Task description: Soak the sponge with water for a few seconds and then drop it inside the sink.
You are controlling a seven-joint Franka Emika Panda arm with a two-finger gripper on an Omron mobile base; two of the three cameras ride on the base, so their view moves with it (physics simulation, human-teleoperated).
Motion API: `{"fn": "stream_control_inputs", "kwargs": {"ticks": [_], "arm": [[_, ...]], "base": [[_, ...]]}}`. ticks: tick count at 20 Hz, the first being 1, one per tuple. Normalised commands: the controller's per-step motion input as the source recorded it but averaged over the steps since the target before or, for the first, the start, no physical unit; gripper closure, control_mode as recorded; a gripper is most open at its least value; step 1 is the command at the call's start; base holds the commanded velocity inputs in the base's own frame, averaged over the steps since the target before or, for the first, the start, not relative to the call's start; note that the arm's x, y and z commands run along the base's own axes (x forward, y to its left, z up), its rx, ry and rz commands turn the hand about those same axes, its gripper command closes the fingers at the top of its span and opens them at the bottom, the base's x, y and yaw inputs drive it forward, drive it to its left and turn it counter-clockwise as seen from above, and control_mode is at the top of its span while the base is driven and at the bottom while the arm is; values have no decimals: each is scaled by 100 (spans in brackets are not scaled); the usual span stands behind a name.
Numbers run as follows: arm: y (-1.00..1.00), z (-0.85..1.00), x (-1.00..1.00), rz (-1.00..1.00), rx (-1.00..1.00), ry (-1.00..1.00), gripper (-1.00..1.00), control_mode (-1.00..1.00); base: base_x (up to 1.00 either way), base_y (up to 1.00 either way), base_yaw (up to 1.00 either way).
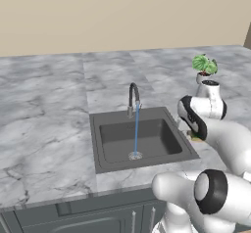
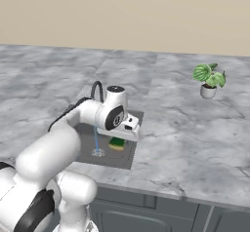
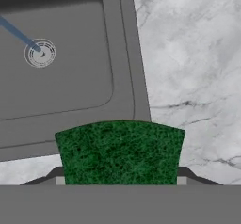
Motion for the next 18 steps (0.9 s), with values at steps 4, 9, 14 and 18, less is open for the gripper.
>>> {"fn": "stream_control_inputs", "kwargs": {"ticks": [4,9,14,18], "arm": [[54,2,-26,-17,-3,0,100,-100],[55,11,-17,-18,-5,0,100,-100],[58,10,-3,-21,-7,0,100,-100],[57,3,0,-22,-6,0,100,-100]], "base": [[0,0,0],[0,0,0],[0,0,0],[0,0,0]]}}
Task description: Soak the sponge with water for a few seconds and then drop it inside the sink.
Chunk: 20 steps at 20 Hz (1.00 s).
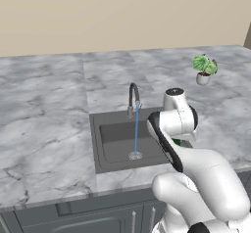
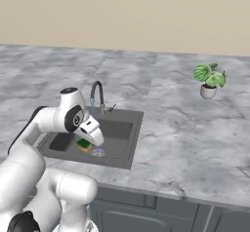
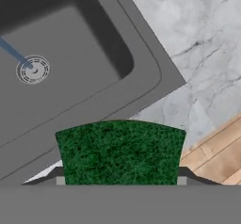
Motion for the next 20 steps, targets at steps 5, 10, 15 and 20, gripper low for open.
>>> {"fn": "stream_control_inputs", "kwargs": {"ticks": [5,10,15,20], "arm": [[63,0,0,-21,-6,-3,100,-100],[59,0,1,-20,-8,-4,100,-100],[56,-2,28,-19,-12,-1,100,-100],[34,-10,53,-21,-15,-4,100,-100]], "base": [[0,0,0],[0,0,0],[0,0,0],[0,0,0]]}}
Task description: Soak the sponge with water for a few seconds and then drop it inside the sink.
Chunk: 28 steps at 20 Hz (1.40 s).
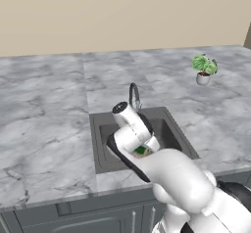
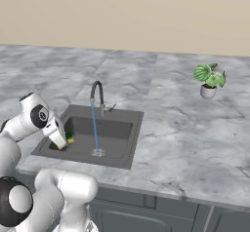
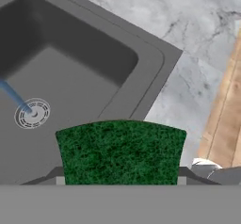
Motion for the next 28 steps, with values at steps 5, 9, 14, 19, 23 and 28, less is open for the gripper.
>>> {"fn": "stream_control_inputs", "kwargs": {"ticks": [5,9,14,19,23,28], "arm": [[17,-1,58,-22,-7,-10,100,-100],[18,0,39,-17,-3,-3,100,-100],[6,-1,33,-9,-2,0,100,-100],[-1,-6,28,-1,0,0,100,-100],[-14,-11,29,0,0,0,100,-100],[-23,-10,15,0,0,0,100,-100]], "base": [[0,0,0],[0,0,0],[0,0,0],[0,0,0],[0,0,0],[0,0,0]]}}
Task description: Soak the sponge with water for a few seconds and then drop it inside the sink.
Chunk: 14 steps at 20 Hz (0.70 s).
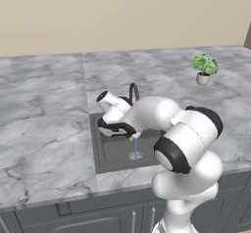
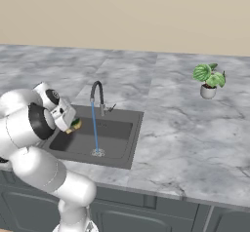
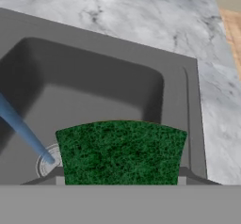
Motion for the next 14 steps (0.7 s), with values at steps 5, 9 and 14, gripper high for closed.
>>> {"fn": "stream_control_inputs", "kwargs": {"ticks": [5,9,14], "arm": [[-19,-15,10,0,0,0,100,-100],[-15,-18,15,0,0,-1,100,-100],[-13,-22,16,0,0,0,100,-100]], "base": [[0,0,0],[0,0,0],[0,0,0]]}}
